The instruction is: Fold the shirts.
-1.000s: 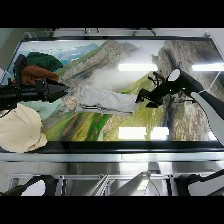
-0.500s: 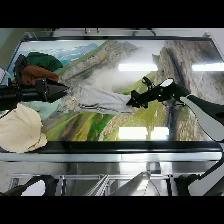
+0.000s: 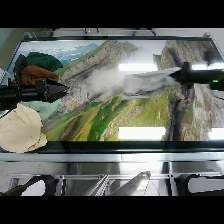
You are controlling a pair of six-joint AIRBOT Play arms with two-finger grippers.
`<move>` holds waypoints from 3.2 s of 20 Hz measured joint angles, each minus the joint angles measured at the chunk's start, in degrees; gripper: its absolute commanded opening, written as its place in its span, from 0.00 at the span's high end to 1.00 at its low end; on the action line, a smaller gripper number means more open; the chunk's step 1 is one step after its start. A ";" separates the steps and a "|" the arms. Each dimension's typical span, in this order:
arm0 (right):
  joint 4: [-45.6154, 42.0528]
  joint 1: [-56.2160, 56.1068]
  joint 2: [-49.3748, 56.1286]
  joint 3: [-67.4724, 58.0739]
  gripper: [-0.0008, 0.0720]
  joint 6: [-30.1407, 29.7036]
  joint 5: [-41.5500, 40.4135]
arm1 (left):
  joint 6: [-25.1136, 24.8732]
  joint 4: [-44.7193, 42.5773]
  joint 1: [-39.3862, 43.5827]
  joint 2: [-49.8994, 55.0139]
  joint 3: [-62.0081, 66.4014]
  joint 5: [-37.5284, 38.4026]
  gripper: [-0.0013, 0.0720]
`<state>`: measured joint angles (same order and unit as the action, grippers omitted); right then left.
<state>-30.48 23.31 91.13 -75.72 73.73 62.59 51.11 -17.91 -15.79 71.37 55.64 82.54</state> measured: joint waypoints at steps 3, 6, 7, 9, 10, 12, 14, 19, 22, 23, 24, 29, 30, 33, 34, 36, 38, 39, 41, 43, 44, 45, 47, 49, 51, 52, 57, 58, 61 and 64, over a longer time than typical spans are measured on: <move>-8.92 14.93 -3.45 0.00 0.97 3.26 3.54 | -0.02 0.00 0.00 0.00 0.00 -0.09 0.11; -19.02 27.82 -4.44 0.00 0.97 4.59 7.37 | 0.02 0.00 0.00 0.00 0.00 -0.09 0.12; -22.60 31.32 -4.44 0.00 0.97 4.76 8.33 | 0.09 -0.02 0.00 0.00 0.00 -0.09 0.11; -29.64 38.01 -4.39 0.00 0.97 5.14 10.19 | 0.31 -0.02 0.00 0.00 0.00 -0.09 0.11; -32.46 40.74 -4.33 0.00 0.97 5.05 10.64 | 0.46 -0.02 0.00 0.00 0.00 -0.09 0.12; -37.33 45.55 -4.28 0.00 0.97 3.93 11.30 | 0.46 -0.02 0.00 0.00 0.00 -0.09 0.12; -41.11 49.35 -4.24 0.00 0.97 3.17 11.96 | 0.48 -0.02 0.00 0.00 0.00 -0.09 0.12; -48.15 54.71 -4.31 0.87 0.77 3.15 17.75 | 0.68 -0.04 0.00 0.00 0.00 -0.33 0.11; -52.85 55.58 -4.37 1.60 0.03 6.58 21.73 | 0.66 -0.04 0.00 0.00 0.00 -0.50 0.11; -54.69 55.74 -4.37 1.70 0.03 8.39 23.08 | 0.66 -0.04 0.00 0.00 0.00 -0.48 0.11; -56.30 55.84 -4.37 1.77 0.03 9.73 24.11 | 0.66 -0.04 0.00 0.00 0.00 -0.48 0.11; -52.76 53.92 -4.37 1.86 0.82 13.11 26.60 | 0.63 -0.02 0.00 0.00 0.20 -0.74 0.98; -49.00 52.54 -4.44 1.81 0.95 13.05 26.77 | 0.55 -0.02 -0.02 0.00 0.68 -0.57 0.98; -37.64 46.36 -5.53 1.73 0.97 10.86 26.84 | 0.46 -0.02 -0.07 0.00 3.67 1.29 0.99; -34.34 43.45 -6.43 1.73 0.97 9.99 26.12 | 0.74 -0.02 -0.13 0.00 5.16 1.81 0.99; -29.75 36.63 -9.35 1.73 0.97 8.04 23.96 | 1.38 -0.02 -0.20 -0.15 7.61 2.80 0.99; -27.12 28.98 -13.70 2.36 0.97 6.60 21.24 | 1.77 -0.42 -0.24 -1.40 8.66 4.07 0.99; -26.14 24.37 -16.65 3.30 0.97 6.03 19.78 | 1.81 -1.05 -0.24 -2.78 8.22 4.44 0.99; -24.92 15.10 -22.82 6.47 0.97 5.29 16.65 | 1.99 -3.13 -0.26 -6.56 5.22 4.46 0.98; -24.24 4.74 -29.14 11.80 0.97 4.79 13.64 | 2.23 -5.57 -0.26 -11.76 -0.15 2.95 0.95; -24.00 -1.07 -32.33 15.45 0.97 4.76 12.33 | 2.25 -6.58 -0.26 -14.73 -3.69 2.23 0.95; -23.80 -6.60 -35.08 19.21 0.97 4.76 10.97 | 2.40 -7.30 -0.26 -17.38 -7.15 1.73 0.95; -23.65 -17.49 -39.78 27.21 0.97 4.87 6.88 | 2.84 -8.31 -0.26 -22.62 -14.47 0.96 0.95; -23.61 -25.24 -42.36 32.74 0.97 5.57 3.58 | 3.32 -8.81 -0.26 -27.45 -21.03 0.52 0.95; -23.52 -29.35 -43.50 35.56 0.97 5.95 1.66 | 3.91 -9.25 -0.26 -31.34 -25.83 0.37 0.95; -23.41 -30.49 -43.85 36.33 0.97 6.05 0.96 | 4.28 -9.29 -0.26 -32.96 -27.67 0.37 0.95; -22.38 -32.85 -44.50 38.01 0.97 6.34 -0.20 | 6.34 -9.49 -0.26 -38.01 -31.98 1.33 0.95; -22.32 -33.03 -44.57 38.12 0.97 6.36 -0.22 | 6.54 -9.55 -0.26 -38.75 -32.28 1.44 0.95; -22.12 -33.27 -44.63 38.29 0.97 6.36 -0.37 | 6.86 -9.53 -0.26 -40.46 -32.76 1.44 0.95; -22.01 -33.35 -44.63 38.34 0.97 6.36 -0.42 | 6.93 -9.53 -0.26 -41.16 -32.96 1.44 0.94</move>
<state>-52.49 -10.04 46.50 -37.39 80.09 62.17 58.04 -27.44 -16.05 30.22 22.68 83.99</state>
